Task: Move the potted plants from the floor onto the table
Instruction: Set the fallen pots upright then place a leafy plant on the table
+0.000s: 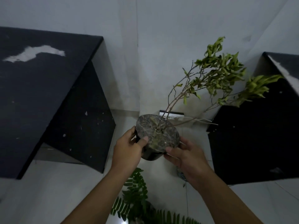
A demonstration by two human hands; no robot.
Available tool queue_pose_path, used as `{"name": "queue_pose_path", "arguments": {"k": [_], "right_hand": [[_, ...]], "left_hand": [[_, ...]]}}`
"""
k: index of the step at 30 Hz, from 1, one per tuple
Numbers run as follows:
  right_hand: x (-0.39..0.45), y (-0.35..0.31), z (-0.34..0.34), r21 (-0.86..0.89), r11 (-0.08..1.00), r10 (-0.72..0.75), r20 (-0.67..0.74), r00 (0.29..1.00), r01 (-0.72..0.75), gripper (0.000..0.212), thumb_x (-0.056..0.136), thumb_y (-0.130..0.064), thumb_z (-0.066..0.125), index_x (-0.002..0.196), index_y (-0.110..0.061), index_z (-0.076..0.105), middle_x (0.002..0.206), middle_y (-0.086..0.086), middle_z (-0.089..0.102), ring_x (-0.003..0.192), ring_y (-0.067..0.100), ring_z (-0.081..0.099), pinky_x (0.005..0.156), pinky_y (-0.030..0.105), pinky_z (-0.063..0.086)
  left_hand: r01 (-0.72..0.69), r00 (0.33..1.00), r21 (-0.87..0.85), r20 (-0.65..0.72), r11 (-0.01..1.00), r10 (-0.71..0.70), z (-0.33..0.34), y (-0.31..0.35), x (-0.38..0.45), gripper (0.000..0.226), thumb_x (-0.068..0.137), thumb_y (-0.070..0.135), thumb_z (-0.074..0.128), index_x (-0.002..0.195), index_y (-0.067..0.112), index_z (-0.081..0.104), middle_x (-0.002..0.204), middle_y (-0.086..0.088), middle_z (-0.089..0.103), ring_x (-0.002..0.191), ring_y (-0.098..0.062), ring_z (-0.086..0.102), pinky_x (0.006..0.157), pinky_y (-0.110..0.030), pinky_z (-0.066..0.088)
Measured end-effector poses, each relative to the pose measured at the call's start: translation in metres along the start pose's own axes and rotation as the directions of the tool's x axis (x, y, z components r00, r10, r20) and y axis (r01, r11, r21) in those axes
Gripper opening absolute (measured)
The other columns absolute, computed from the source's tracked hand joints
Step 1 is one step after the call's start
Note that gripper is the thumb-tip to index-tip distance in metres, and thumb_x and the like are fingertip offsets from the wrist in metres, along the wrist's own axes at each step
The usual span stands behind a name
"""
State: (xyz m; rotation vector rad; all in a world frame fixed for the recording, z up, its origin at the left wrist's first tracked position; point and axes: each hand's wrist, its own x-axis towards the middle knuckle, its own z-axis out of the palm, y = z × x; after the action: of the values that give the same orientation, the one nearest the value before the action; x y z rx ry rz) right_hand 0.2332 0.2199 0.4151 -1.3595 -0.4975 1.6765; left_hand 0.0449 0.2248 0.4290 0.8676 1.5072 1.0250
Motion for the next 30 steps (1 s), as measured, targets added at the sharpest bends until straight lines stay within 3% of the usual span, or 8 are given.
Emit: {"name": "queue_pose_path", "arguments": {"k": [7, 9, 12, 16, 20, 24, 27, 30], "right_hand": [[-0.127, -0.078, 0.028, -0.065, 0.995, -0.066, 0.072, 0.995, 0.071, 0.06, 0.078, 0.004, 0.08, 0.129, -0.024, 0.066, 0.134, 0.005, 0.065, 0.115, 0.028, 0.07, 0.089, 0.04, 0.062], [-0.164, -0.102, 0.041, -0.086, 0.991, -0.095, 0.091, 0.991, 0.103, 0.055, 0.079, 0.004, 0.079, 0.123, -0.028, 0.068, 0.134, 0.002, 0.062, 0.116, 0.028, 0.068, 0.091, 0.043, 0.061], [-0.213, -0.134, 0.068, -0.145, 0.978, -0.124, 0.156, 0.98, 0.147, 0.056, 0.08, 0.003, 0.079, 0.129, -0.023, 0.067, 0.134, 0.005, 0.064, 0.117, 0.028, 0.069, 0.093, 0.045, 0.06], [-0.241, -0.151, 0.109, -0.16, 0.963, -0.181, 0.209, 0.961, 0.216, 0.052, 0.081, 0.003, 0.078, 0.123, -0.027, 0.069, 0.132, 0.0, 0.065, 0.116, 0.026, 0.069, 0.093, 0.045, 0.061], [-0.241, -0.157, 0.163, -0.25, 0.927, -0.221, 0.233, 0.947, 0.278, 0.056, 0.08, -0.004, 0.081, 0.128, -0.029, 0.068, 0.132, -0.004, 0.065, 0.116, 0.023, 0.069, 0.088, 0.041, 0.062], [-0.212, -0.156, 0.229, -0.271, 0.921, -0.233, 0.191, 0.953, 0.28, 0.056, 0.08, -0.007, 0.082, 0.128, -0.031, 0.068, 0.133, -0.005, 0.063, 0.117, 0.023, 0.068, 0.09, 0.046, 0.062], [-0.182, -0.154, 0.279, -0.268, 0.926, -0.237, 0.129, 0.963, 0.264, 0.053, 0.081, -0.003, 0.08, 0.128, -0.025, 0.067, 0.13, -0.003, 0.063, 0.116, 0.024, 0.067, 0.089, 0.048, 0.062], [-0.144, -0.16, 0.335, -0.239, 0.936, -0.24, 0.097, 0.966, 0.257, 0.048, 0.083, 0.002, 0.077, 0.126, -0.015, 0.065, 0.128, 0.003, 0.063, 0.117, 0.028, 0.066, 0.086, 0.045, 0.063]], "left_hand": [[-0.069, 0.998, 0.08, -0.001, 0.994, 0.069, -0.031, 0.106, -0.106, 0.069, 0.071, 0.058, 0.07, 0.137, 0.047, 0.058, 0.127, 0.017, 0.071, 0.119, -0.01, 0.067, 0.102, -0.048, 0.053], [-0.108, 0.994, 0.099, -0.005, 0.989, 0.109, -0.044, 0.138, -0.137, 0.063, 0.075, 0.057, 0.07, 0.137, 0.046, 0.06, 0.126, 0.017, 0.072, 0.118, -0.008, 0.067, 0.102, -0.047, 0.054], [-0.152, 0.987, 0.069, -0.039, 0.986, 0.155, -0.067, 0.176, -0.181, 0.053, 0.088, 0.041, 0.07, 0.14, 0.039, 0.059, 0.127, 0.016, 0.072, 0.118, -0.005, 0.066, 0.103, -0.046, 0.053], [-0.177, 0.98, -0.007, -0.097, 0.984, 0.176, -0.102, 0.206, -0.203, 0.055, 0.094, 0.027, 0.069, 0.146, 0.032, 0.054, 0.127, 0.015, 0.071, 0.118, -0.008, 0.067, 0.099, -0.046, 0.056], [-0.222, 0.966, 0.005, -0.138, 0.975, 0.22, -0.149, 0.224, -0.19, 0.058, 0.091, 0.039, 0.071, 0.146, 0.033, 0.054, 0.133, 0.016, 0.068, 0.125, -0.008, 0.063, 0.104, -0.046, 0.052], [-0.228, 0.964, 0.102, -0.116, 0.968, 0.239, -0.205, 0.236, -0.144, 0.072, 0.087, 0.058, 0.066, 0.152, 0.038, 0.043, 0.132, 0.03, 0.06, 0.131, -0.003, 0.054, 0.111, -0.042, 0.047], [-0.218, 0.968, 0.127, -0.094, 0.968, 0.231, -0.247, 0.243, -0.098, 0.089, 0.076, 0.076, 0.062, 0.153, 0.038, 0.04, 0.148, 0.017, 0.055, 0.136, -0.007, 0.052, 0.112, -0.044, 0.045], [-0.207, 0.975, 0.106, -0.062, 0.973, 0.214, -0.288, 0.252, -0.036, 0.089, 0.075, 0.078, 0.061, 0.152, 0.041, 0.04, 0.15, 0.014, 0.054, 0.137, -0.012, 0.052, 0.112, -0.047, 0.045]]}}
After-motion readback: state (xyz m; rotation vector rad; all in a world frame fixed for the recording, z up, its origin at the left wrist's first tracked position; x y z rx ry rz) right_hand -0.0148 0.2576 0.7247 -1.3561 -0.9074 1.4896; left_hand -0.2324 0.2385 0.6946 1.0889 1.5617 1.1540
